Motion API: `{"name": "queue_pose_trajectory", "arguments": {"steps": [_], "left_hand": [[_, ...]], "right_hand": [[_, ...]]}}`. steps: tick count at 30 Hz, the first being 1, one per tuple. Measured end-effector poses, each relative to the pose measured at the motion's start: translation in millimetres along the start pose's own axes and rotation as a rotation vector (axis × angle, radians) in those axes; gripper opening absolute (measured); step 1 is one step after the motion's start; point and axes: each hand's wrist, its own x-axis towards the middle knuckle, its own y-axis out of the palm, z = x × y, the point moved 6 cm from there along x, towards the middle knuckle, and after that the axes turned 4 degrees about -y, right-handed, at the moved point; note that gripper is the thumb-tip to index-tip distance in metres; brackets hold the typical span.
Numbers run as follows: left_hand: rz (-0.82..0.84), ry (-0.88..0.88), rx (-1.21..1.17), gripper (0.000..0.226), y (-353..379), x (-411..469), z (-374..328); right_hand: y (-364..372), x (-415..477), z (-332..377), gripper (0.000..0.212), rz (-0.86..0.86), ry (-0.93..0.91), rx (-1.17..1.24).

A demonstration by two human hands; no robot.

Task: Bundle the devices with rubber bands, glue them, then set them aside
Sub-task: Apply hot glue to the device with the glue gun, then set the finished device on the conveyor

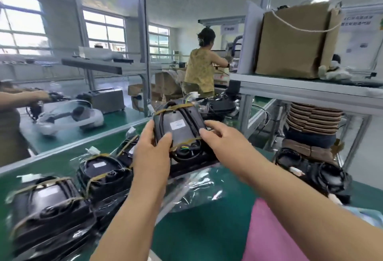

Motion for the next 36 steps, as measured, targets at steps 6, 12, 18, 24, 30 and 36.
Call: {"name": "queue_pose_trajectory", "arguments": {"steps": [6, 12, 18, 24, 30, 36], "left_hand": [[-0.248, 0.020, -0.043, 0.051, -62.5, 59.1, 1.1], [-0.341, -0.075, 0.026, 0.064, -91.2, 85.4, 32.8], [-0.372, -0.154, 0.086, 0.069, -102.5, 95.5, 63.7], [-0.386, -0.073, 0.121, 0.053, -107.8, 93.9, 56.1], [-0.472, 0.157, 0.078, 0.056, -108.8, 77.5, 27.5], [-0.179, 0.244, 0.014, 0.036, -11.9, 22.5, 12.5]], "right_hand": [[73.4, 57.0, 30.5, 0.039, 0.157, 0.001, 0.129], [132.6, 90.3, 18.9, 0.066, 0.274, 0.182, 0.227], [167.6, 96.8, 0.4, 0.081, 0.323, 0.265, 0.235], [176.7, 93.0, -3.6, 0.078, 0.337, 0.150, 0.106], [123.9, 70.5, -19.3, 0.054, 0.059, 0.046, 0.112], [58.5, 30.1, -70.6, 0.049, -0.144, 0.161, 0.228]]}}
